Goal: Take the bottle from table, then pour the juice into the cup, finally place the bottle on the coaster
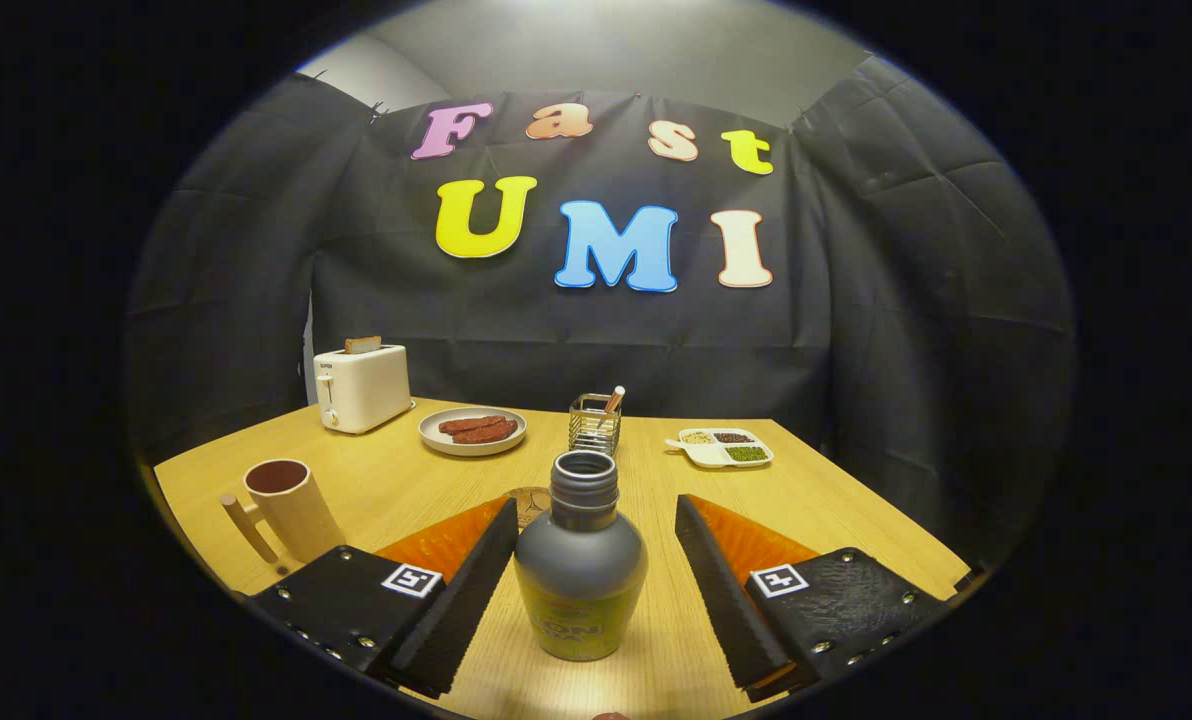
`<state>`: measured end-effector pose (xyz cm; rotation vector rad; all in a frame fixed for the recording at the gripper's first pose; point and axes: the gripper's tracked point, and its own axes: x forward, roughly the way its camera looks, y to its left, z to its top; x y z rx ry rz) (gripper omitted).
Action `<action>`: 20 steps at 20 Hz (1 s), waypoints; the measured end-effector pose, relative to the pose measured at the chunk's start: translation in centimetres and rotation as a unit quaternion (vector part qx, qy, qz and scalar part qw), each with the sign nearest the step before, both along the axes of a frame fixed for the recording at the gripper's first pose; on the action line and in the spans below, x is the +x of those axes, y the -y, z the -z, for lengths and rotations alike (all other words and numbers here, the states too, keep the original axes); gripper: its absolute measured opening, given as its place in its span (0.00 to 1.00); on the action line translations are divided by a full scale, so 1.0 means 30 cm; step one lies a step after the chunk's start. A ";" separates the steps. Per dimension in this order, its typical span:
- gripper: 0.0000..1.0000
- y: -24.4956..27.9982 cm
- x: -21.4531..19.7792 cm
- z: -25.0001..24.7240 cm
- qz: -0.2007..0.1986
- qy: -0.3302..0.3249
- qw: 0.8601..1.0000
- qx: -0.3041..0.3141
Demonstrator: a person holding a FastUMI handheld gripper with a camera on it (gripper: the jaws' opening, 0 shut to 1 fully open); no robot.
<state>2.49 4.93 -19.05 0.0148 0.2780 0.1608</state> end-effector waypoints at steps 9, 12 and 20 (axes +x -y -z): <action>0.97 -0.020 -0.011 0.135 -0.005 -0.051 0.999 0.009; 0.97 -0.031 -0.023 0.174 -0.008 -0.069 0.998 0.012; 0.97 -0.060 -0.053 0.247 -0.023 -0.101 0.995 0.005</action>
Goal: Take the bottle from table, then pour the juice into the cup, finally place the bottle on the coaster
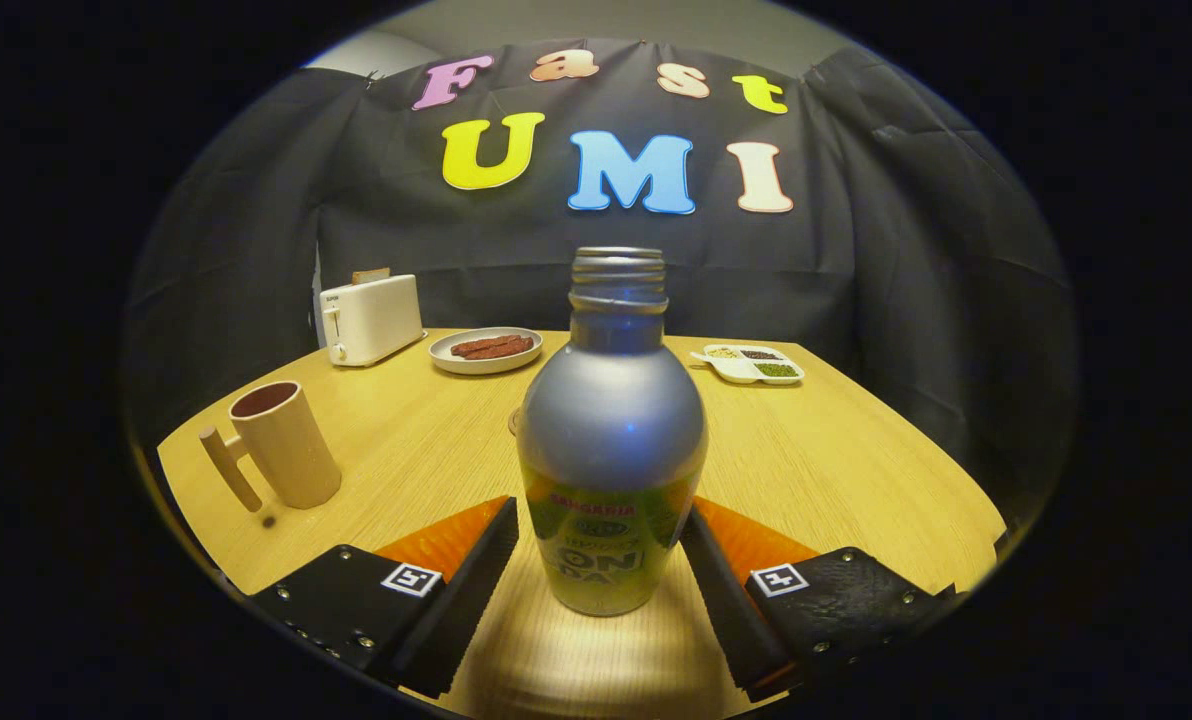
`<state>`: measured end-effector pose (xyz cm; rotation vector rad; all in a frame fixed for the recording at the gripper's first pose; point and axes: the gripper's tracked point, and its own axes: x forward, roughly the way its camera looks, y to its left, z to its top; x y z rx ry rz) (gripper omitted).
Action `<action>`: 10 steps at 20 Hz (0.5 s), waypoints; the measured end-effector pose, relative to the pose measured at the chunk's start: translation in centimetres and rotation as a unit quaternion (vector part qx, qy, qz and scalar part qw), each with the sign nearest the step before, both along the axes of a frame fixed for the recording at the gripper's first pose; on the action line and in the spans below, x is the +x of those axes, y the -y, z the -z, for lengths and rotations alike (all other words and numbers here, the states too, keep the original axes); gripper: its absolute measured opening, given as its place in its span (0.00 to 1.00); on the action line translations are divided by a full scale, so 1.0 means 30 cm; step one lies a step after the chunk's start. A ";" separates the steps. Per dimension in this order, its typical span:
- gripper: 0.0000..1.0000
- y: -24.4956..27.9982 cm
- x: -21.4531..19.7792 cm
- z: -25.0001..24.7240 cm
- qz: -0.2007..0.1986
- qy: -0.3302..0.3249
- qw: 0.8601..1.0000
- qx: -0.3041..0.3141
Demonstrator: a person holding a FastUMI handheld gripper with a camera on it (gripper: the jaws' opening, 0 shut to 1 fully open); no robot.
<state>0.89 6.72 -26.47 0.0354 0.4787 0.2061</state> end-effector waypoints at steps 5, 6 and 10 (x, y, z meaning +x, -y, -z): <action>0.84 0.009 -0.002 0.027 0.011 -0.012 1.000 0.006; 0.83 0.006 -0.002 0.028 0.010 -0.014 1.000 0.009; 0.80 0.006 0.000 0.028 0.012 -0.021 1.000 0.002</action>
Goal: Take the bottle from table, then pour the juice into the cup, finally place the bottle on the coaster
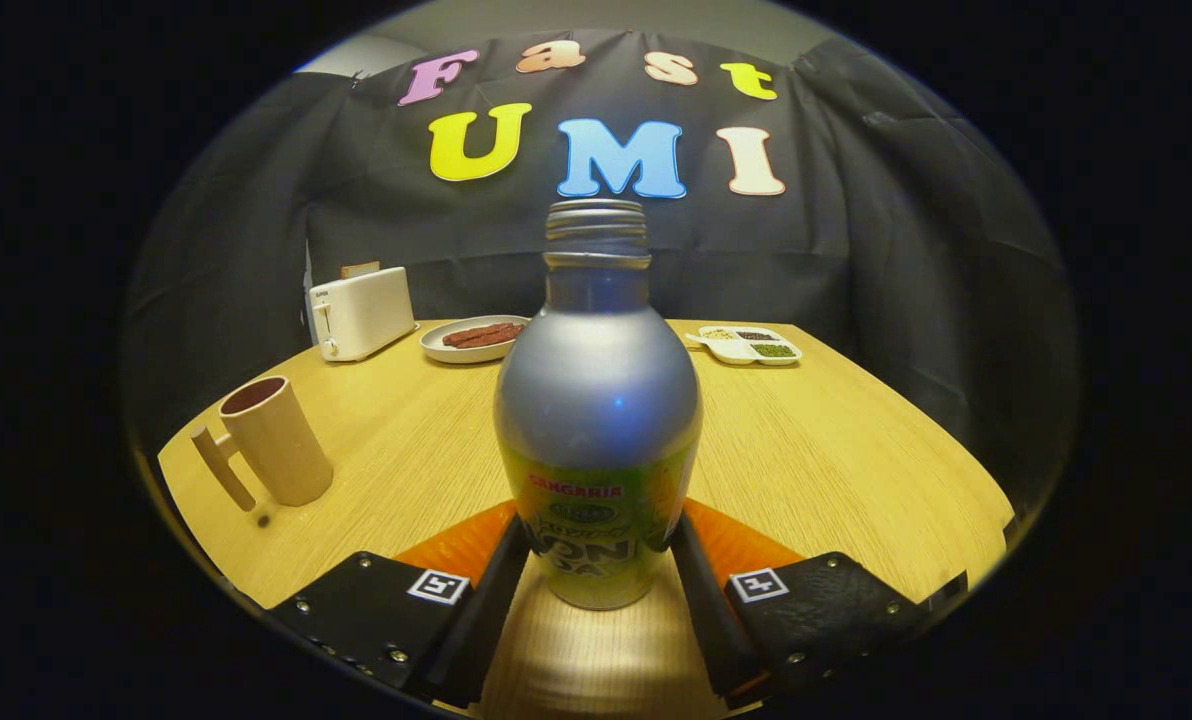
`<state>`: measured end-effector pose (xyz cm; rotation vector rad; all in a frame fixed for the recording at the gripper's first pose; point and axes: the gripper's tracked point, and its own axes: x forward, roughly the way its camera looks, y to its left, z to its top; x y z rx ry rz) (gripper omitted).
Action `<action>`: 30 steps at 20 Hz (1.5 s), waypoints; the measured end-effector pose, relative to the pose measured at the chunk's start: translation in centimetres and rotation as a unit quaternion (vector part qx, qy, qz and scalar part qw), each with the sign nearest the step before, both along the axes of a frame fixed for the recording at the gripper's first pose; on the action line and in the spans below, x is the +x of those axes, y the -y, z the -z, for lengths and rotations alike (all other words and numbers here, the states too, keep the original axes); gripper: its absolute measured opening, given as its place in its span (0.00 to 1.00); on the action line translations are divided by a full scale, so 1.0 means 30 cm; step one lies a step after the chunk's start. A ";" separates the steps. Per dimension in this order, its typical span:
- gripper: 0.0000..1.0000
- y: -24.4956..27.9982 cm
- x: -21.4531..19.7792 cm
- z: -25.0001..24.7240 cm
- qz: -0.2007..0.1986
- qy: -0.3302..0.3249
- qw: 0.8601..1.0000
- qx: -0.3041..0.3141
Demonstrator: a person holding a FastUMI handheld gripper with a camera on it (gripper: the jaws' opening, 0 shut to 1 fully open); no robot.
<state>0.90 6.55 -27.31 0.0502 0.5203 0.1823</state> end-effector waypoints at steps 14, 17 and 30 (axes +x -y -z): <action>0.68 -0.050 0.036 -0.103 -0.063 -0.001 0.994 -0.092; 0.68 -0.069 0.050 -0.142 -0.075 0.003 0.991 -0.111; 0.68 -0.225 0.074 -0.286 -0.156 0.046 0.963 -0.215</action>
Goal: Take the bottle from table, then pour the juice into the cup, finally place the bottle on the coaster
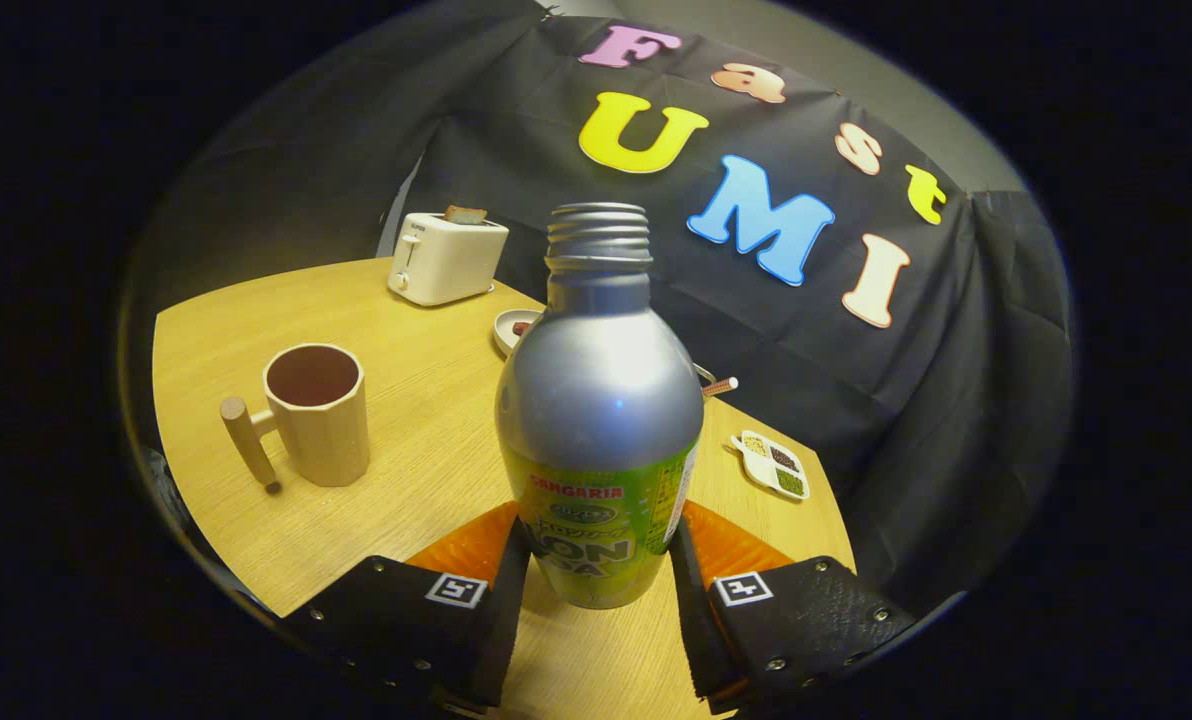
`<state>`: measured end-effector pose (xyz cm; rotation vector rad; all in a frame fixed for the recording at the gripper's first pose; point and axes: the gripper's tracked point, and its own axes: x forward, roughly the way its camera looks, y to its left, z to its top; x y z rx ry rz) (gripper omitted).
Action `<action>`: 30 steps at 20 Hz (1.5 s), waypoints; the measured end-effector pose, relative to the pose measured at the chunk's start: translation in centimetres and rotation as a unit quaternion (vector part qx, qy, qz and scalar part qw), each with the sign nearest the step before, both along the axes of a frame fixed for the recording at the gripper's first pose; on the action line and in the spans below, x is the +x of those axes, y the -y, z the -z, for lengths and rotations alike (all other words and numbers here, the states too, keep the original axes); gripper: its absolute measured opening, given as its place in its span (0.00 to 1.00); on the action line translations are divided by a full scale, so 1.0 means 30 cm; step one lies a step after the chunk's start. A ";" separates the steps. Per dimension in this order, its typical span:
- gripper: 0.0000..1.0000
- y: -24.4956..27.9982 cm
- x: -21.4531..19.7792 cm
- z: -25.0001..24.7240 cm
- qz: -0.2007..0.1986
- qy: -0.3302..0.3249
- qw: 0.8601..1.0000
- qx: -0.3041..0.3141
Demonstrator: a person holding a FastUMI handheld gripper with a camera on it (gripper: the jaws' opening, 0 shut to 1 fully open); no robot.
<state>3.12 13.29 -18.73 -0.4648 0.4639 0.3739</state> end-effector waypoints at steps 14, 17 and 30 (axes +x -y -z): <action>0.68 -0.098 -0.012 0.017 -0.074 0.008 0.987 -0.139; 0.68 -0.121 -0.009 0.036 -0.088 0.004 0.981 -0.170; 0.68 -0.185 0.008 0.077 -0.134 0.009 0.953 -0.272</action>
